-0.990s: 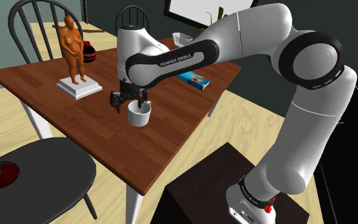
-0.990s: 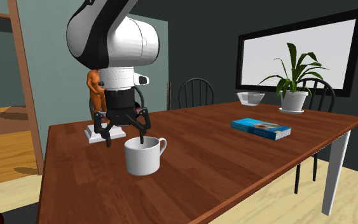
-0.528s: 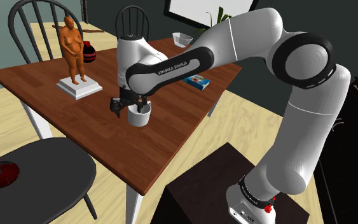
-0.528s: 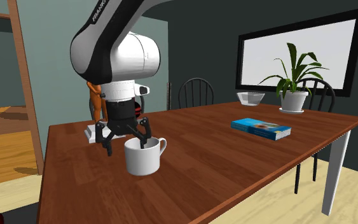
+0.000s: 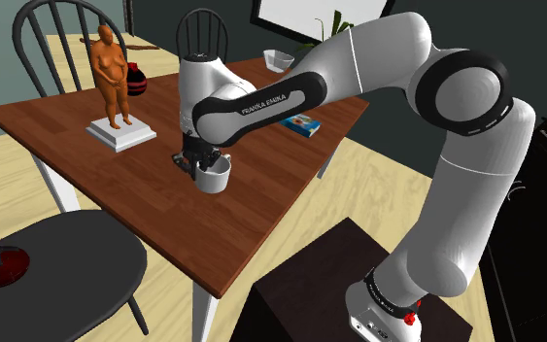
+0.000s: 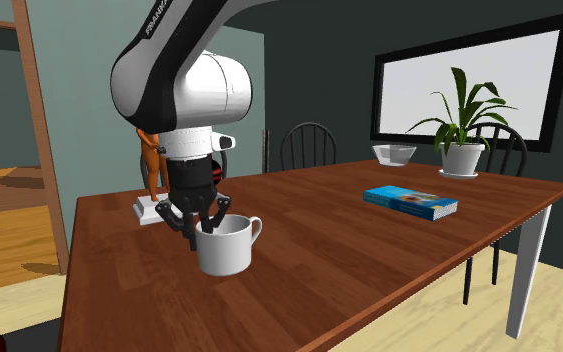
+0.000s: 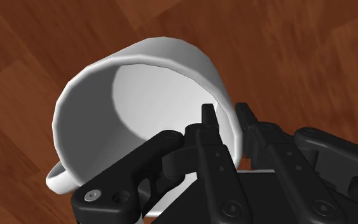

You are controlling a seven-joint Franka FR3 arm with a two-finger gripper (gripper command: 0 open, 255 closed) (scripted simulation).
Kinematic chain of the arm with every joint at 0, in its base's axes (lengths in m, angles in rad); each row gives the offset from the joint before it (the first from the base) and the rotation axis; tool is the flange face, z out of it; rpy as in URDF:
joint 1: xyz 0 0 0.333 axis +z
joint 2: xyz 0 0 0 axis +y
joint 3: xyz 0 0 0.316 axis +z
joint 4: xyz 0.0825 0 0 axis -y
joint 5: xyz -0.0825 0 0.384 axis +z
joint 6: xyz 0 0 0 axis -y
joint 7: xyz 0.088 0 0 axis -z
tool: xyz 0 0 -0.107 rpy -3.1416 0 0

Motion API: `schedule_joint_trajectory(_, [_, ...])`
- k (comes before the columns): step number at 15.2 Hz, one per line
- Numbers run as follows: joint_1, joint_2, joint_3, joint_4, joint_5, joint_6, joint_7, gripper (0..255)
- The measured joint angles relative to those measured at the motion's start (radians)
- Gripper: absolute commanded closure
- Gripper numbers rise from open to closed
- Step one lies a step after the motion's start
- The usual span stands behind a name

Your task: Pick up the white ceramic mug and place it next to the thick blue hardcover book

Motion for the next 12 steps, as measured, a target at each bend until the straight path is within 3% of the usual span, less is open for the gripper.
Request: schedule_joint_trajectory(12, [-0.004, -0.026, 0.006, 0.02, 0.015, -0.044, -0.013, 255])
